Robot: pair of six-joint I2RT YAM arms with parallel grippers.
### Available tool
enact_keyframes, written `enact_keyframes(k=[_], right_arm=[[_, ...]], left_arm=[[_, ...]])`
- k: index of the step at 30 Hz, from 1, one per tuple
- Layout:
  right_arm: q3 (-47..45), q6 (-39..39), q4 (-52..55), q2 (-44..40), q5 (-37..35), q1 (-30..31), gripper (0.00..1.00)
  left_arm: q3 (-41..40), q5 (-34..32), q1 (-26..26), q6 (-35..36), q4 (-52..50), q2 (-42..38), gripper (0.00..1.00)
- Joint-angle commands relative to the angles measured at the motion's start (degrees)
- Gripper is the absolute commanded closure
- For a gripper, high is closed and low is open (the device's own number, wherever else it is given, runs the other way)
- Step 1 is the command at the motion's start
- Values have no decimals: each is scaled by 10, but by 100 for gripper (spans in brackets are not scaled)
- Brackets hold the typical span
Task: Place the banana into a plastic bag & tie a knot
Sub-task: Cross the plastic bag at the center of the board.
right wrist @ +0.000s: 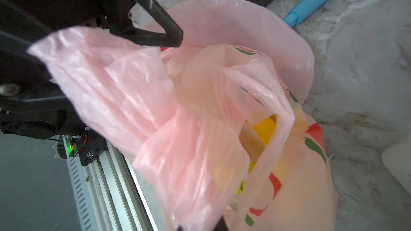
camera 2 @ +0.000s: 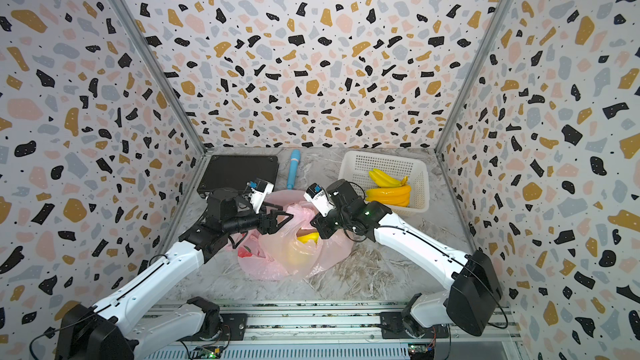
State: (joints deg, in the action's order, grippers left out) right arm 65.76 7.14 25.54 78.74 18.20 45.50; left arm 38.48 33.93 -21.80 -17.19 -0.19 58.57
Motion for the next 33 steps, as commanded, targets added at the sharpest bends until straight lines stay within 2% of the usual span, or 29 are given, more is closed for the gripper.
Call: enact_keyframes(k=[1,6,11,18,24,29,33], right_arm=[[32,-27,59,2,-30,0,100],[54,-42,91,11,-61,0,100],[79,-50,113,15,-94,0,100],[115,-68,136,32,-146,0,100],[148,-103,149,48,-214,1,100],[140,-155,122,41,-255,1,100],[116,-191,79,21,-269,1,100]], left_arm=[[-46,-79,1,-50,42,-50,23],[-71,-120,-21,-27,32,-94,15],[-67,-155,-84,27,35,-90,11],[-57,-162,-108,81,41,-63,12],[-27,-236,-110,109,31,-14,13],[-26,-260,-91,81,37,-64,11],[7,-202,10,-4,13,-73,11]])
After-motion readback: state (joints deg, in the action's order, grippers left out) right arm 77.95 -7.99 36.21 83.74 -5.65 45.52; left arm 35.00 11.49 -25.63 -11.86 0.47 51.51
